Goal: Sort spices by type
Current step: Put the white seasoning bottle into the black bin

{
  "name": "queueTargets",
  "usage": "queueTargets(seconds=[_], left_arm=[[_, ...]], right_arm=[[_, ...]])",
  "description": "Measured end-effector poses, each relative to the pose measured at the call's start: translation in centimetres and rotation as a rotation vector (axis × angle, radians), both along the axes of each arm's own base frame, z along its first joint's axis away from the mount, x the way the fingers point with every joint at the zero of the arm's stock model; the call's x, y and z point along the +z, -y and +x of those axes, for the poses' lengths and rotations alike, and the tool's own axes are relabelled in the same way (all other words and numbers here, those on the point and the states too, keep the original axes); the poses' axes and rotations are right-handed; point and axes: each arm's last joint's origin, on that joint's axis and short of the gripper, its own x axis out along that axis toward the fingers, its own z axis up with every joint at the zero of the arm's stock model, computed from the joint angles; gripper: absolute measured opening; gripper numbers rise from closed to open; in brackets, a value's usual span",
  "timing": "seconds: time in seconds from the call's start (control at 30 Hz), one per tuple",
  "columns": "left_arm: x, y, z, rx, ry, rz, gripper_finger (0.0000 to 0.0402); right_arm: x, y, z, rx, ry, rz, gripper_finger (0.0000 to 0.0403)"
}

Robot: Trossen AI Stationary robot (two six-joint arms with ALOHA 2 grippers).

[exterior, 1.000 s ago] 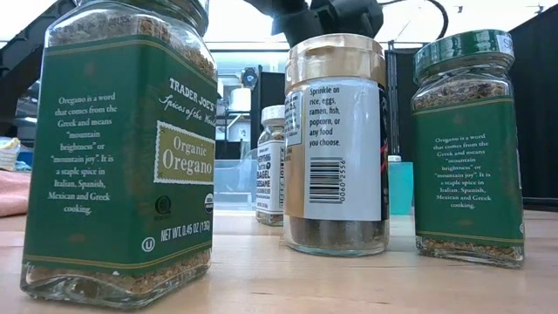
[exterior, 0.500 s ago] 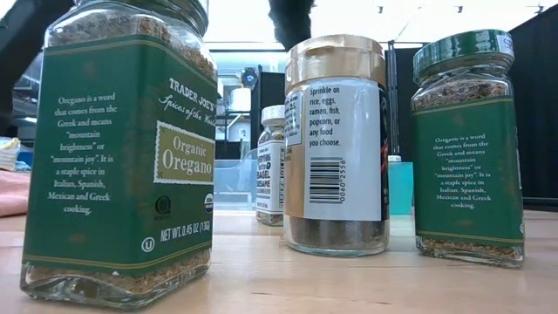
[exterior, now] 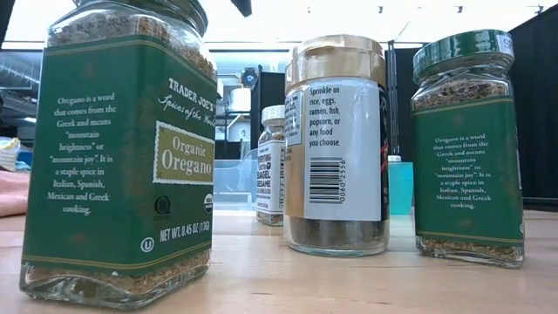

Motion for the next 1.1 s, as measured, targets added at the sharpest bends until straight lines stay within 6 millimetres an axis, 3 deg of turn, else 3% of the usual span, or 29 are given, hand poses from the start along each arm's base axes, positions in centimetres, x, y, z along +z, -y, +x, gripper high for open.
queueTargets(seconds=[0.2, 0.33, 0.67, 0.93, 1.1], left_arm=[[-5.2, 2.4, 0.0, -0.149, -0.031, 0.043, 0.0241], [-6.9, 2.7, 0.0, -0.167, -0.040, 0.044, 0.0241], [-6.7, 1.2, 1.2, -0.291, 0.006, 0.055, 0.0241], [-6.5, -1.9, 2.7, -0.346, 0.049, 0.010, 0.0241], [-7.4, -3.5, 3.0, -0.381, 0.043, -0.001, 0.0241]], right_arm=[[0.0, 0.0, 0.0, 0.001, 0.006, 0.009, 0.0251], [0.0, 0.0, 0.0, 0.000, 0.008, 0.013, 0.0252], [0.0, 0.4, 0.5, -0.027, 0.012, 0.018, 0.0252], [0.0, 0.6, 0.7, -0.038, 0.024, 0.036, 0.0250], [0.0, 0.7, 0.8, -0.046, 0.037, 0.055, 0.0250]])
